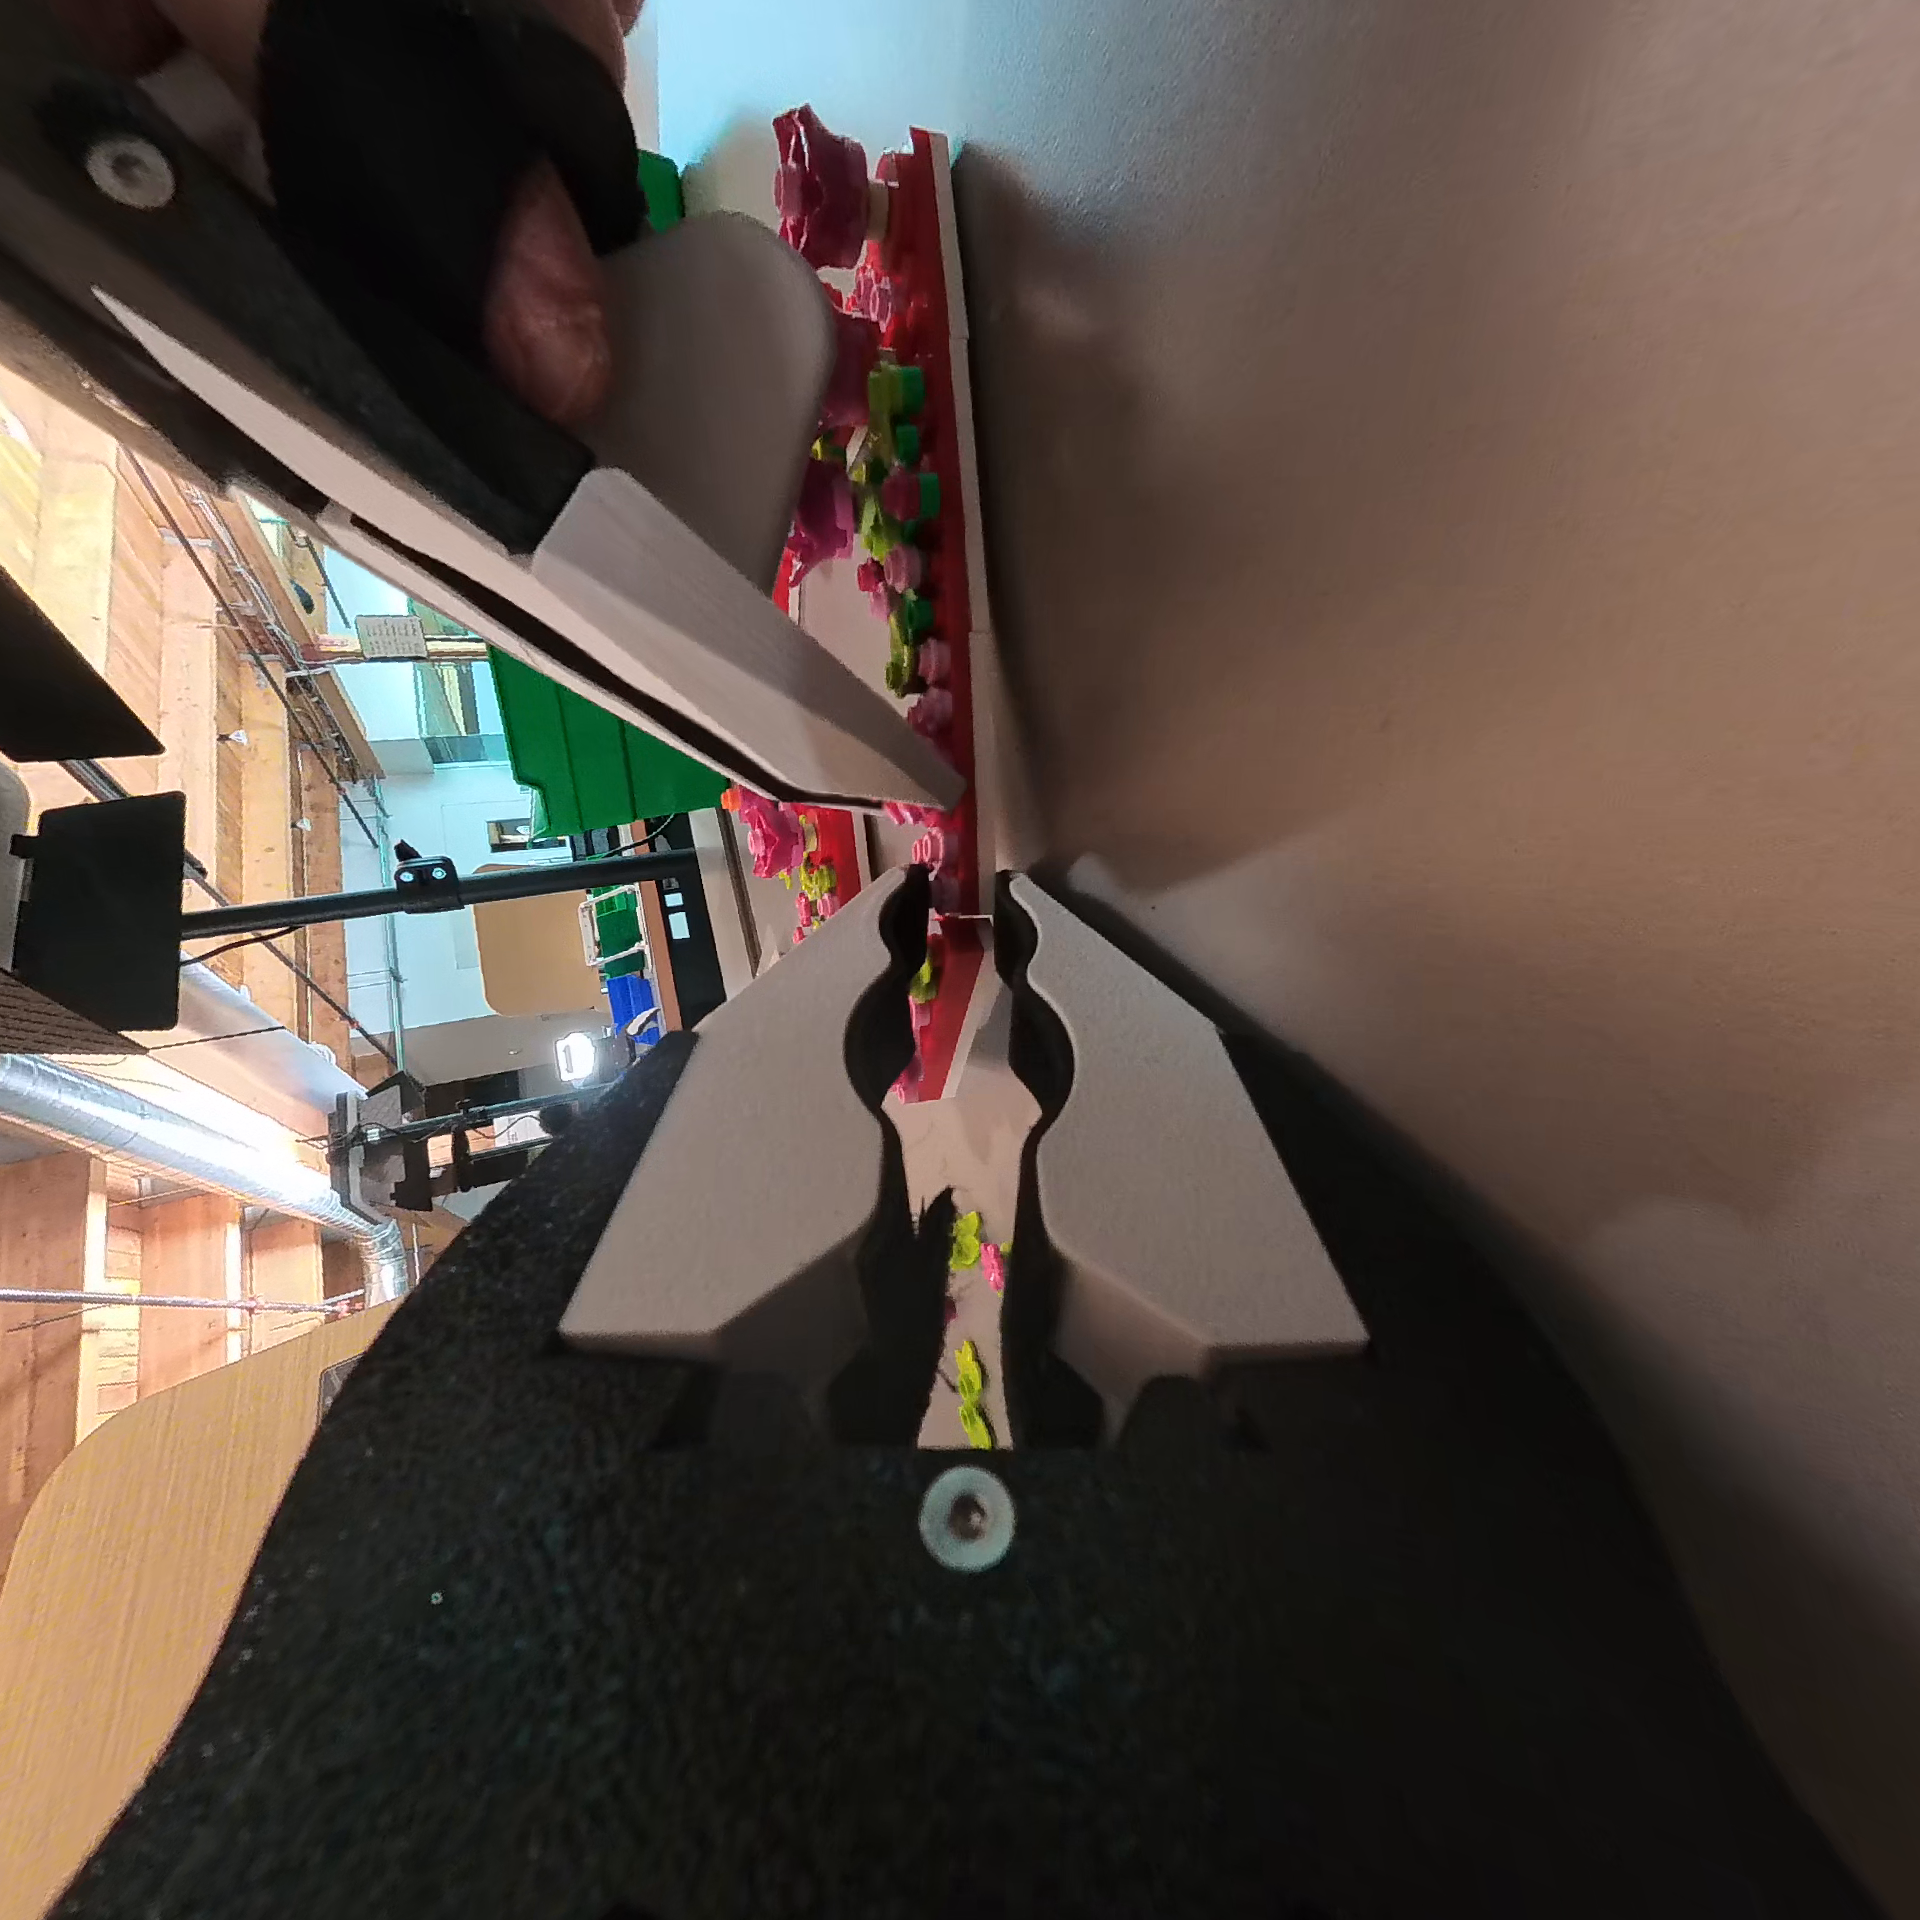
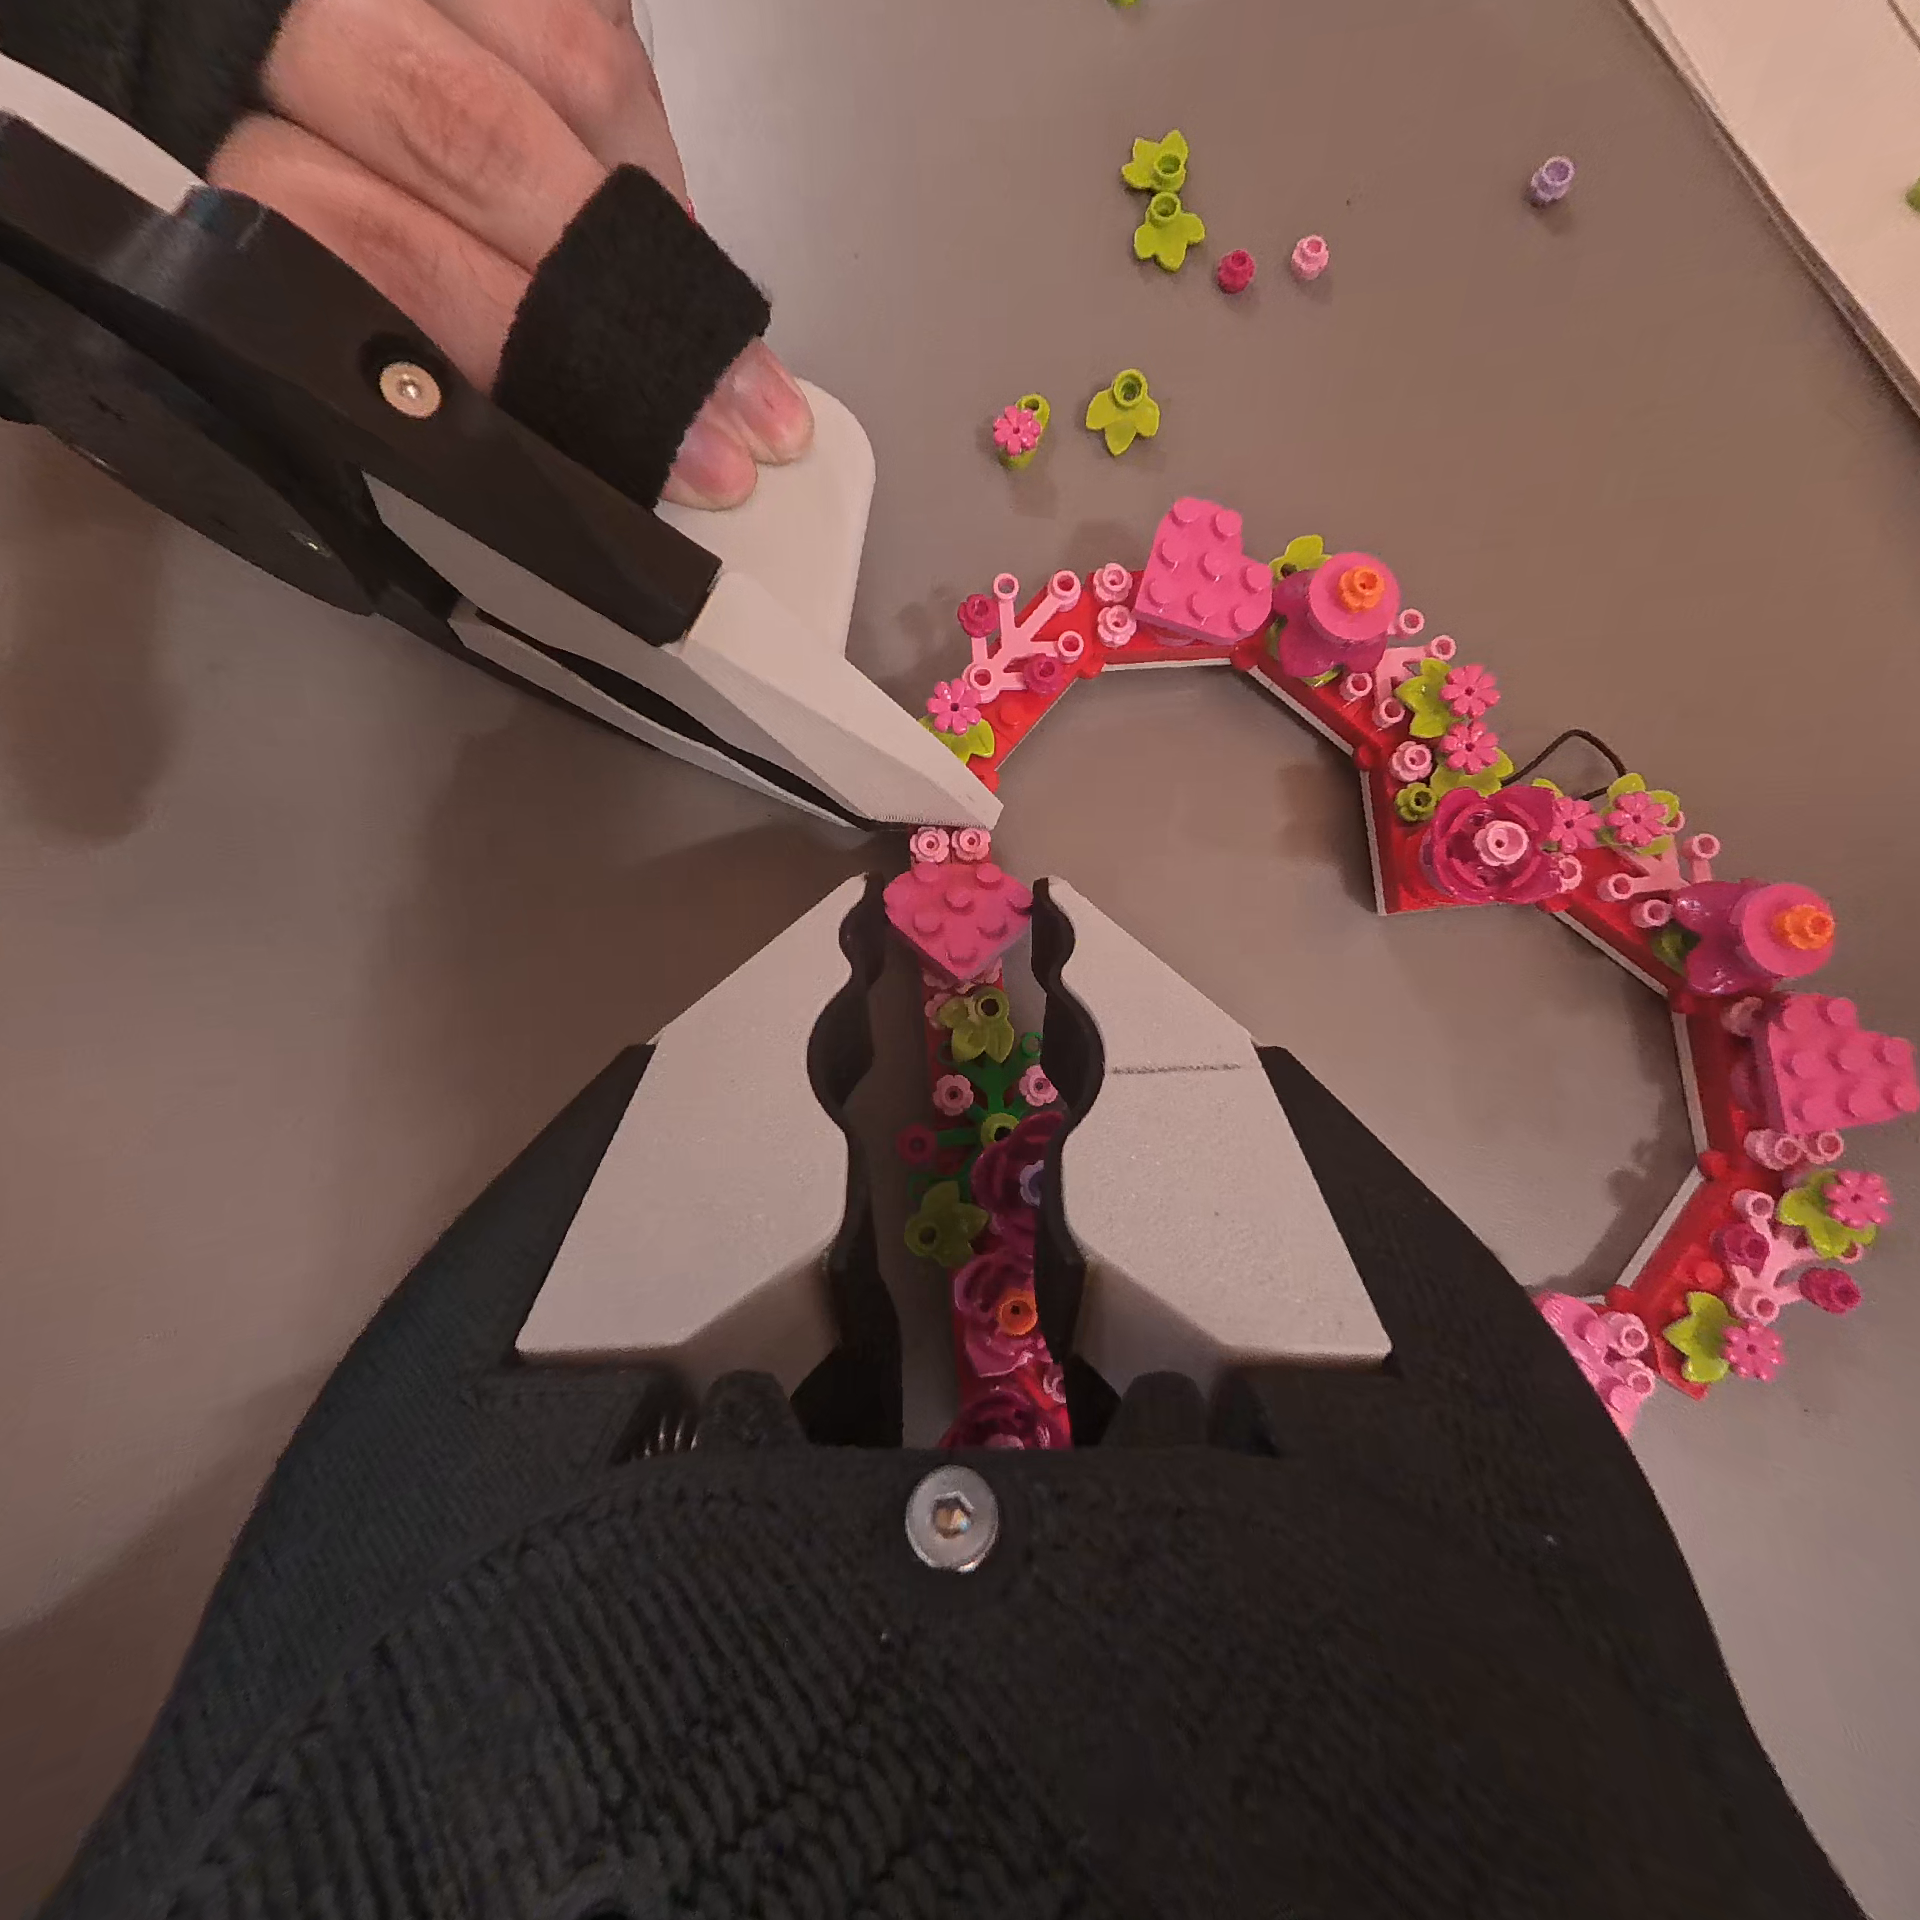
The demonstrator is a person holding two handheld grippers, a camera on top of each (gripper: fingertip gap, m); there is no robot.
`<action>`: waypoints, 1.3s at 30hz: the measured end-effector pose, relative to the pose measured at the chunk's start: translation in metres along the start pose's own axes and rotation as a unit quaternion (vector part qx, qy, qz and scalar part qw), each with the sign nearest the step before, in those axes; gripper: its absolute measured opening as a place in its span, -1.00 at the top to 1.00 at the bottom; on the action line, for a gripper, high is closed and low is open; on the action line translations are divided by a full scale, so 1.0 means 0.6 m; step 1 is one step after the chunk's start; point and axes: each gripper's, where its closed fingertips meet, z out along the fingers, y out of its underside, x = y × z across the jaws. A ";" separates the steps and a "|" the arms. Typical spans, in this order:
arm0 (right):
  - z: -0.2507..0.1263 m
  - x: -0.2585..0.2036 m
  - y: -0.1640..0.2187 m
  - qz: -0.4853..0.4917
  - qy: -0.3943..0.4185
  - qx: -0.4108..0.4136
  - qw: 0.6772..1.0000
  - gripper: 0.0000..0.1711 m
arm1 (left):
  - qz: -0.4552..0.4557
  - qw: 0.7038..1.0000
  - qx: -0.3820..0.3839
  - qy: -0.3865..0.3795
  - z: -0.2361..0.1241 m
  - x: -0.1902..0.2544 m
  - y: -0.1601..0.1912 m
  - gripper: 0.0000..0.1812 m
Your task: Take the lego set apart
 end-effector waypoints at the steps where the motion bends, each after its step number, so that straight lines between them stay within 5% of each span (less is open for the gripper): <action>1: 0.001 0.001 0.004 -0.001 0.002 -0.009 1.000 0.67 | -0.001 1.000 0.000 0.000 0.000 0.000 0.000 0.90; 12: 0.004 0.001 0.016 -0.033 0.028 -0.016 0.999 0.71 | 0.001 1.000 0.002 0.000 0.000 0.000 -0.002 0.90; 22: 0.007 -0.003 0.019 -0.055 0.048 -0.018 0.997 0.57 | 0.001 1.000 0.002 0.000 0.000 0.000 -0.002 0.90; 28: 0.003 -0.009 0.017 -0.106 0.092 0.000 0.990 0.32 | 0.000 1.000 0.003 0.000 -0.001 0.000 -0.001 0.90; 39: -0.022 -0.023 0.005 -0.338 0.292 -0.002 0.895 0.32 | -0.014 1.000 0.010 0.004 -0.002 0.001 -0.006 0.90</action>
